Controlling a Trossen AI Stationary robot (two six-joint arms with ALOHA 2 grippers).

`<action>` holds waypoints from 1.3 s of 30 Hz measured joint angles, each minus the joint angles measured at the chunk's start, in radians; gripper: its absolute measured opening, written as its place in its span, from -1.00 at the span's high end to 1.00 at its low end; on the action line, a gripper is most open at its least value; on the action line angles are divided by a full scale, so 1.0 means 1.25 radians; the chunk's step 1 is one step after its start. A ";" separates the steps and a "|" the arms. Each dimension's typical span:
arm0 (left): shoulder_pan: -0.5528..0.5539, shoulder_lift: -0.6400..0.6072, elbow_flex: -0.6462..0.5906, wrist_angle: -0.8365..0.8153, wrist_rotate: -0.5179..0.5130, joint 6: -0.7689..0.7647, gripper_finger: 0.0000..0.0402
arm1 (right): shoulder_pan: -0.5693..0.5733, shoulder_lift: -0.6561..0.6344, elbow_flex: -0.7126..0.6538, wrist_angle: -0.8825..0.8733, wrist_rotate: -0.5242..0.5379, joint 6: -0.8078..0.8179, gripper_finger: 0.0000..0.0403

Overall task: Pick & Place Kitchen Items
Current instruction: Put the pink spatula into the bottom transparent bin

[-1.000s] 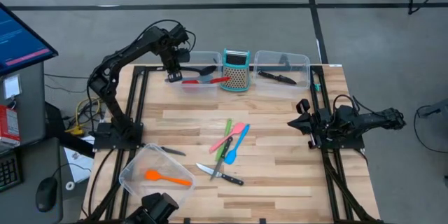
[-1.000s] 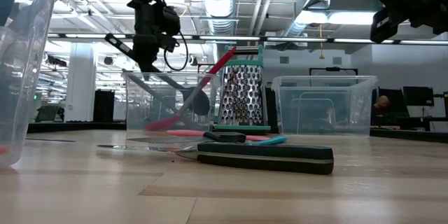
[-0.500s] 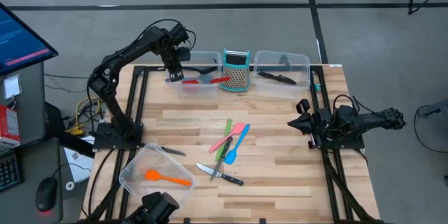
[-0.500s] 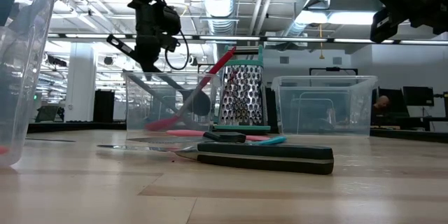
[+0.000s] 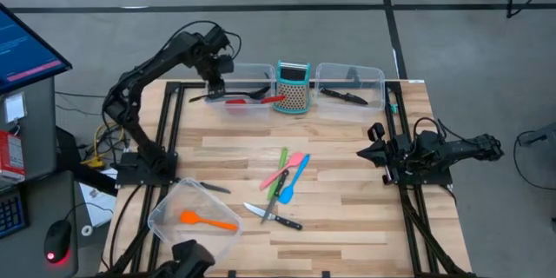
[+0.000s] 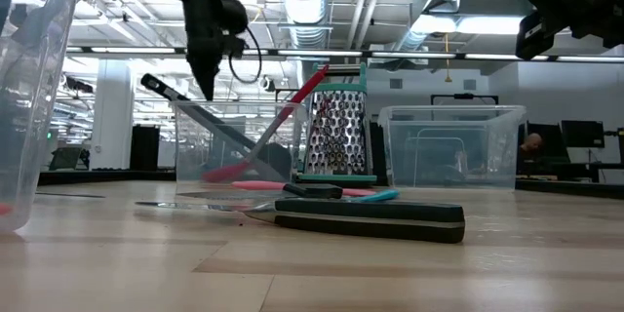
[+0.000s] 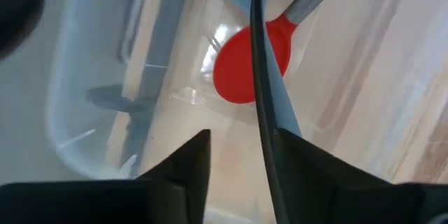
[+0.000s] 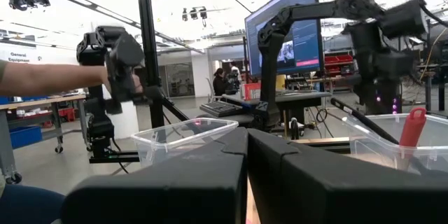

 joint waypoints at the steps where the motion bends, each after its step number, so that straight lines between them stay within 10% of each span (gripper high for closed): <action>1: 0.000 -0.016 0.000 0.001 0.002 0.007 0.24 | 0.000 0.000 0.000 0.000 0.000 0.000 1.00; 12: -0.064 -0.299 0.000 0.144 0.128 -0.131 -0.10 | 0.000 0.000 0.000 0.000 0.000 0.000 1.00; 18: -0.244 -0.401 -0.034 0.324 0.163 -0.258 -0.11 | 0.000 0.000 0.000 0.000 0.000 0.000 1.00; 30: -0.737 -0.382 -0.339 0.528 -0.177 -0.514 -0.09 | 0.000 0.000 0.000 0.000 0.000 0.000 1.00; 39: -0.930 -0.282 -0.560 0.826 -0.380 -0.714 -0.09 | 0.000 0.000 0.000 0.000 0.000 0.000 1.00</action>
